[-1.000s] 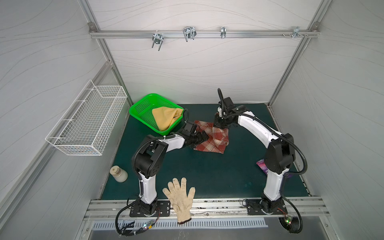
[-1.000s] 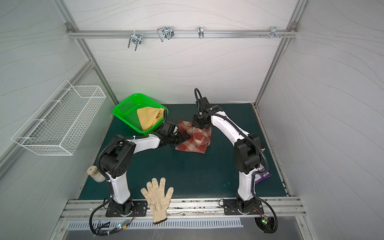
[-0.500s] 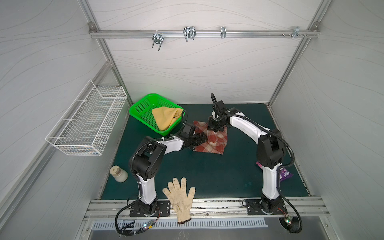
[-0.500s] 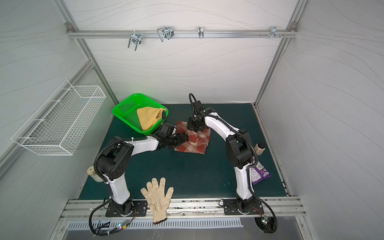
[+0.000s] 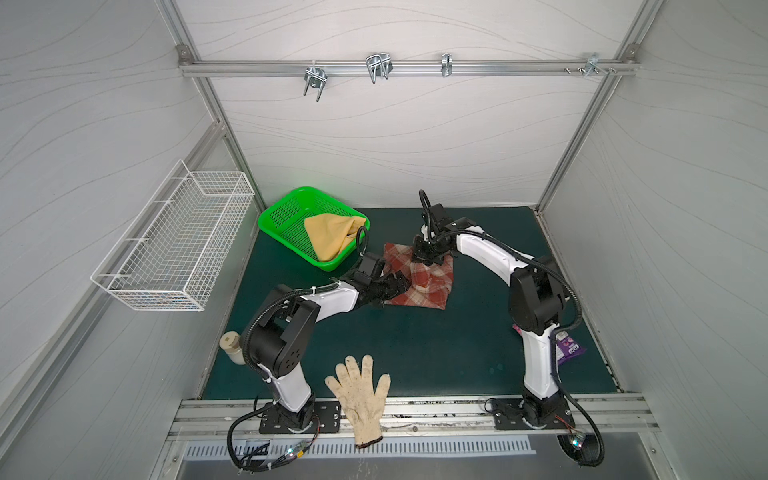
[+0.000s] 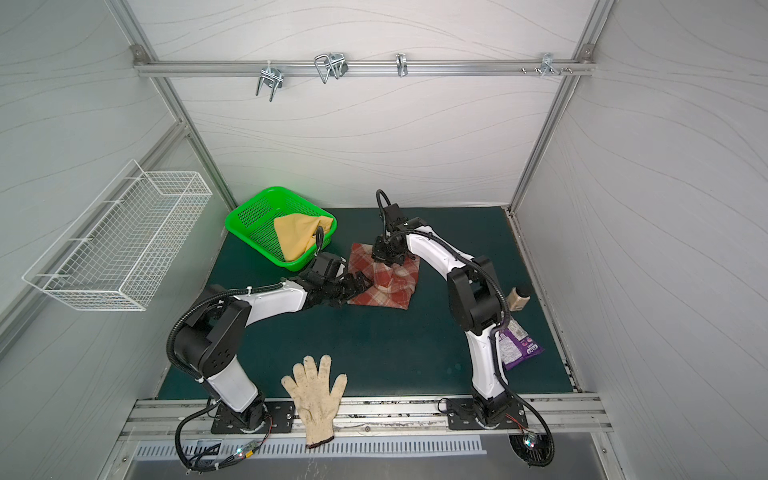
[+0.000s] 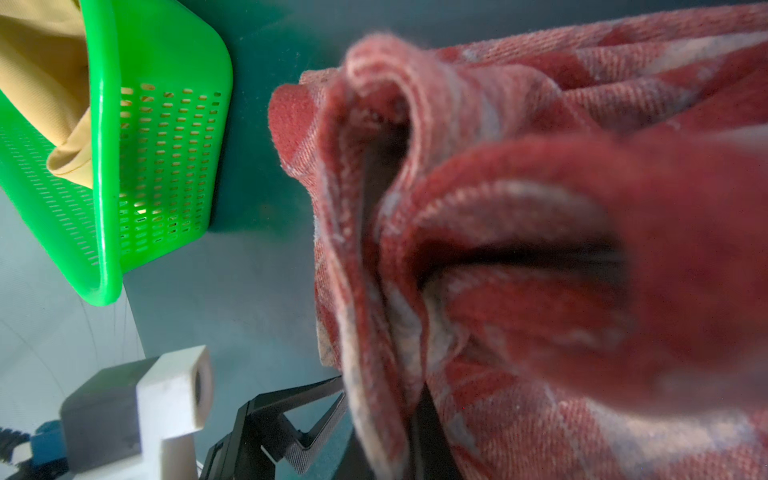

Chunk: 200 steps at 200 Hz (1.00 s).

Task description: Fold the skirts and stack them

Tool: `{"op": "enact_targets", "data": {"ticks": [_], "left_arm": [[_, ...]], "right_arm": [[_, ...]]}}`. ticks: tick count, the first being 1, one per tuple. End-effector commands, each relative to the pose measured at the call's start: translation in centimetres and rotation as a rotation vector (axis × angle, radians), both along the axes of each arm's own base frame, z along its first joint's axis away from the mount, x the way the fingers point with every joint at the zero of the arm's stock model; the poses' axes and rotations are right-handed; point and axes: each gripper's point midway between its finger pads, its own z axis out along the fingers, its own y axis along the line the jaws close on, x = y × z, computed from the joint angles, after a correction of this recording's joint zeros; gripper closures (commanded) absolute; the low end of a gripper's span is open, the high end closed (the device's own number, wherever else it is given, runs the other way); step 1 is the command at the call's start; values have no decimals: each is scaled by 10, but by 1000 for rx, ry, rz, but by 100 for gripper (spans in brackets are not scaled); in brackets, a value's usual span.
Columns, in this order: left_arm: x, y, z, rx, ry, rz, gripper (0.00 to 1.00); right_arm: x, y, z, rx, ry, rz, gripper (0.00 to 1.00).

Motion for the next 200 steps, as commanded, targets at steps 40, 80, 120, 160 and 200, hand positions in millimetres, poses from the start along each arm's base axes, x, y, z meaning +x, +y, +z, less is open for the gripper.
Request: {"op": "enact_targets", "data": {"ticks": [40,80,120,160,200], "left_arm": [[-2,3,-21,37,35,8,4],[-5,5,-25,37,35,14,4],[-10,5,-27,33,39,2,4],[-18,8,-14,16,15,-11,4],[-24,12,-1,13,-8,-21,4]], "right_arm": [[-5,25,-7,52,27,22,100],[-6,39,-11,114,63,25,97],[-12,54,-23,171,114,35,89],[-11,56,-35,174,136,27,82],[-16,60,-44,188,164,22,66]]}}
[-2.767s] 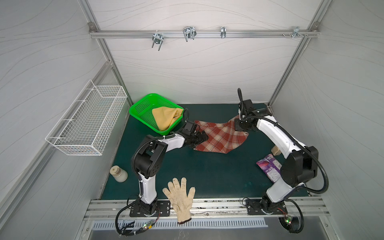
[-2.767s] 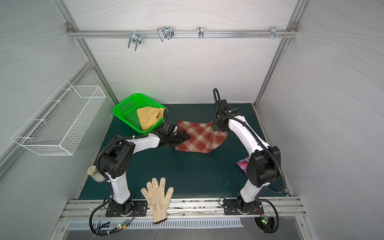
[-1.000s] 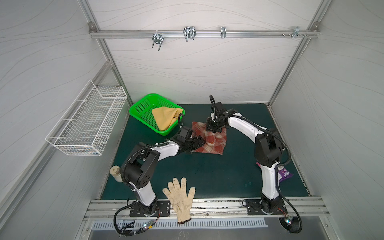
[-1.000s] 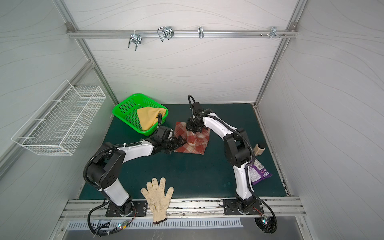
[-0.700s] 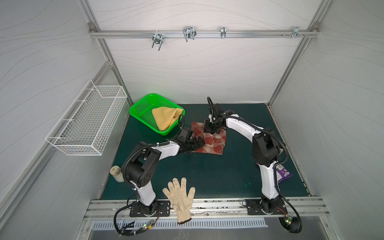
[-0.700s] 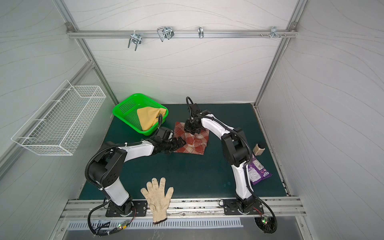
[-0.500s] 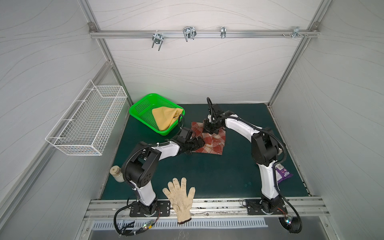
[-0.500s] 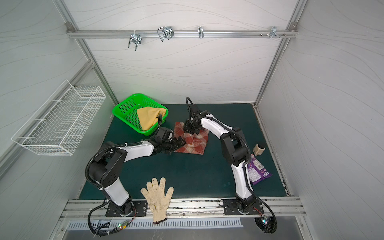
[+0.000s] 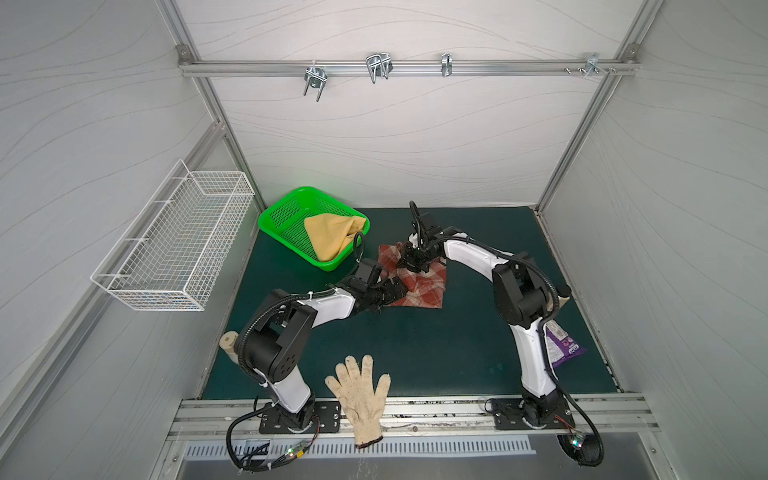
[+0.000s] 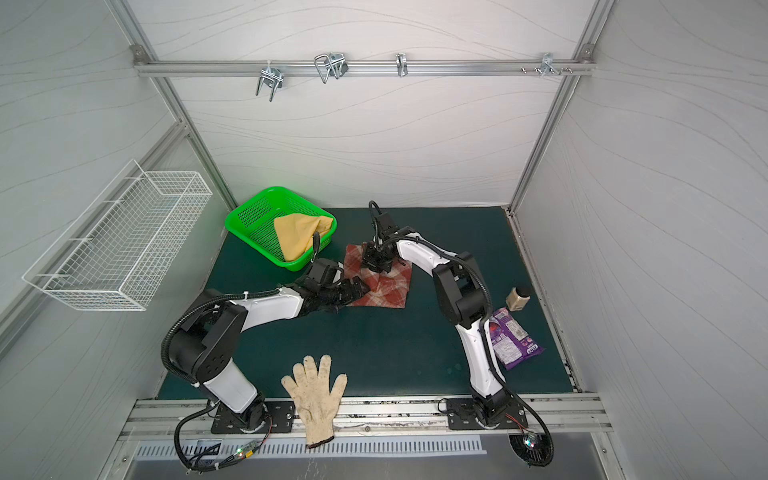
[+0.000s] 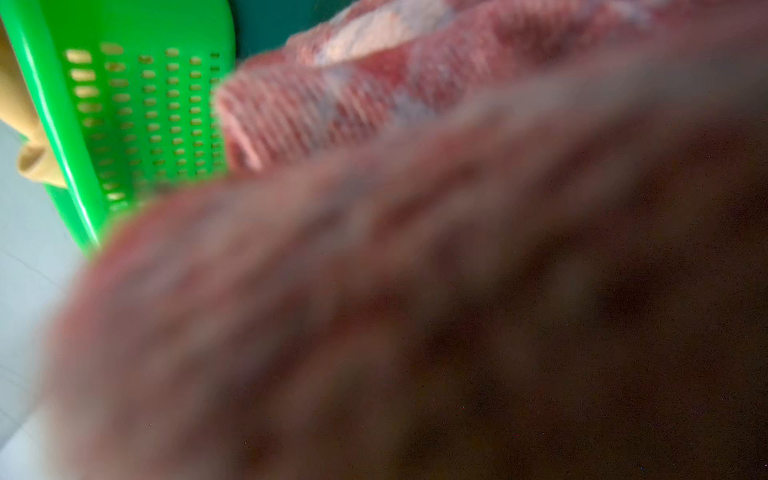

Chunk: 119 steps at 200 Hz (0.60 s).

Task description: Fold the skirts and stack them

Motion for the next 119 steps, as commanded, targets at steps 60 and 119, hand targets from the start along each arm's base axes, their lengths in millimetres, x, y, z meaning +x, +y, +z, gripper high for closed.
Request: {"op": "enact_targets", "data": {"ticks": [60,119], "left_arm": [[-16,13,41,19,-68,-16,4],[-27,35,113,52,-217,5,3]], "right_arm": [[-16,20,31,103,-16,46,27],[-10,26,147,269,-172,66,1]]}}
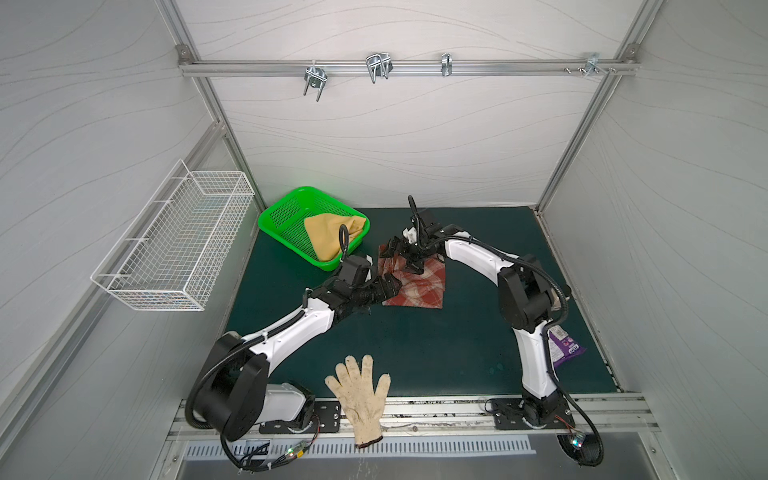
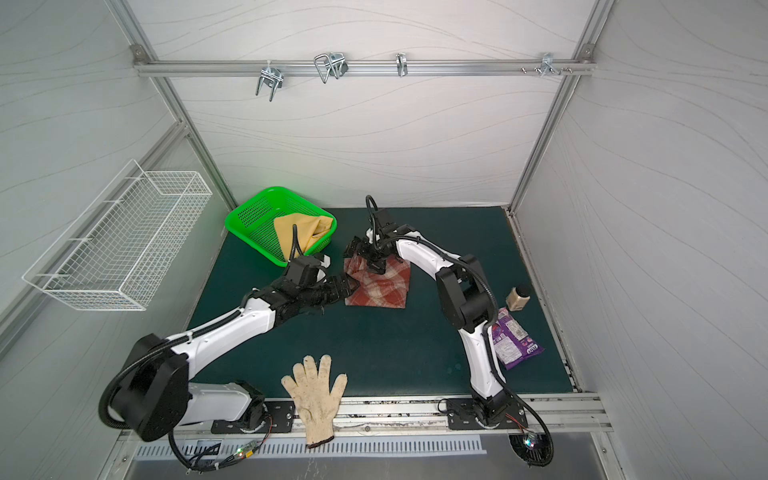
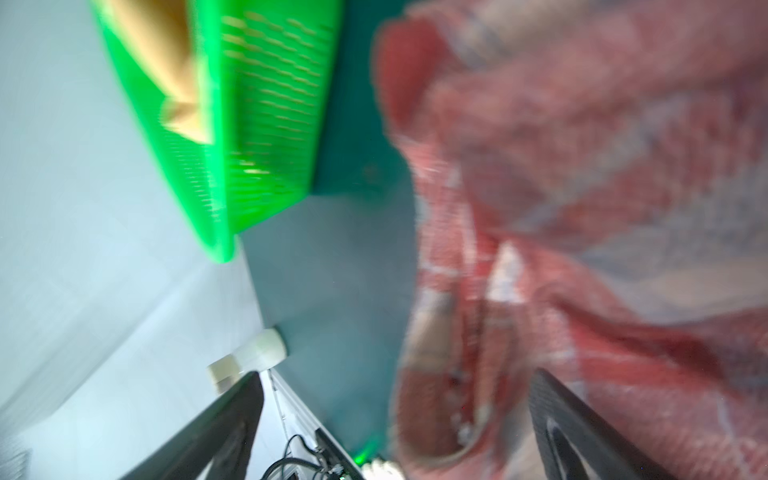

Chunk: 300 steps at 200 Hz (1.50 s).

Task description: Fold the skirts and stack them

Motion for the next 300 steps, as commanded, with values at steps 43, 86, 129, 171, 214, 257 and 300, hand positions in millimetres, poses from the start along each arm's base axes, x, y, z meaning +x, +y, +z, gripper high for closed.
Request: {"op": "enact_targets", "data": {"ticks": [43,86,129,171,214,257,300], "left_arm": [[13,10,51,126,-102,-19,3],[35,-19,64,94,-94,-101,3],[56,-36,41,127,-43,-146,4],[77,-39,11,231,5,-169,7],[98,-48,-2,288,21,-199,8],[103,-51,-28,344,99,-245,15],[98,-47,-41,365,115,-255,23]], "right_arm": [[4,-50,106,-16,-264,-16,1],[23,-78,69,-90,-257,2,1],[42,-96,45,-35,-188,-47,1],[45,-99,31,-15,-152,-55,1],[43,-100,16,-16,-122,-61,1],[43,-103,9,-19,-109,-65,1],[44,-103,0,-20,-94,-62,1]]}}
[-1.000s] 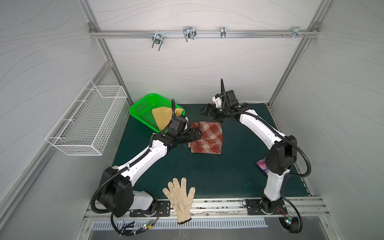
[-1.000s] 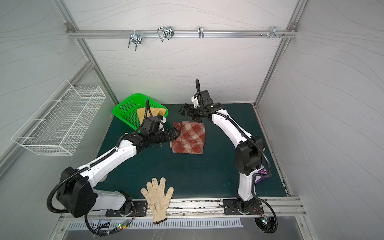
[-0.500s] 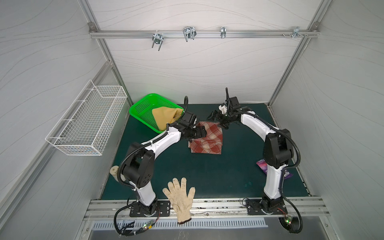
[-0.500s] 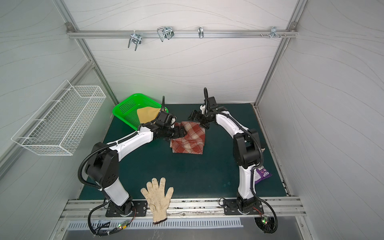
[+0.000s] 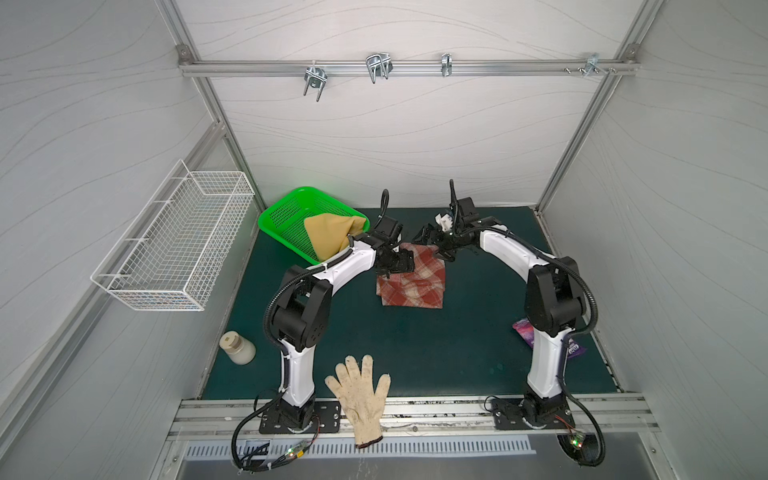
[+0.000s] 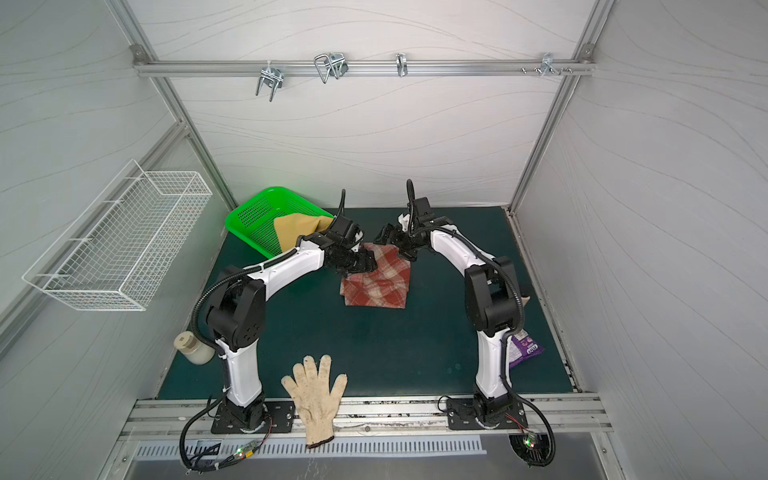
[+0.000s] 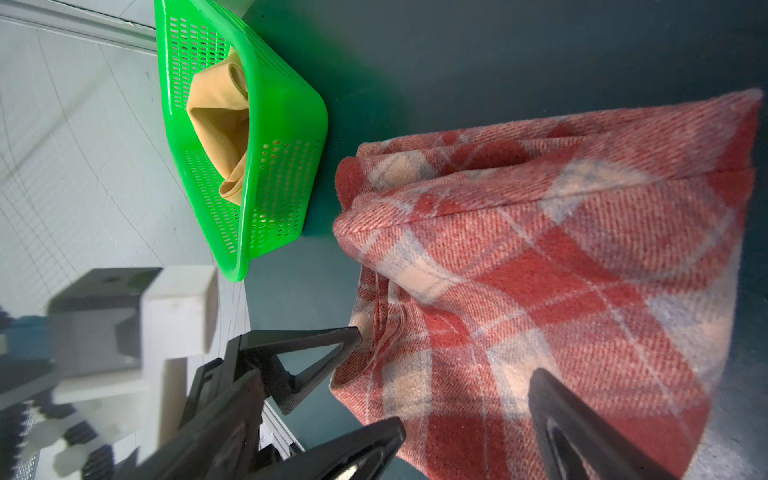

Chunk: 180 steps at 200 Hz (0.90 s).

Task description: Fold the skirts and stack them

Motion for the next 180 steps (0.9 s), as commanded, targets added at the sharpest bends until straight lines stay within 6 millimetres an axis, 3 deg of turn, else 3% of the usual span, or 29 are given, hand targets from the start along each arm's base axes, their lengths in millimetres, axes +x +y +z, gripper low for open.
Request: {"op": "enact_targets", "data": {"ticks": [1,25,34,43,87,103,112,145,180], "left_arm": [[0,2,-2,33,-6,-19,23],[-1,6,-6,69,13,-21,37],[-1,8,-7,77,13,-18,55],[-2,9,-8,84,15,-13,65],[-8,17,-16,110,33,-2,86],[-9,20,-14,119,25,16,89],[-8,24,-12,128,16,32,100],[-13,30,-2,97,-26,73,100],[-21,43,6,69,-76,137,100]], "right_arm": [[2,1,-12,10,26,0,1],[3,1,-16,11,34,1,1],[3,2,-16,13,32,2,1],[3,3,-16,15,33,3,1],[4,6,-18,26,37,13,1],[4,10,-19,35,39,19,1],[4,13,-18,42,35,28,1],[9,22,-19,94,55,32,1],[14,18,-43,85,103,16,1]]}}
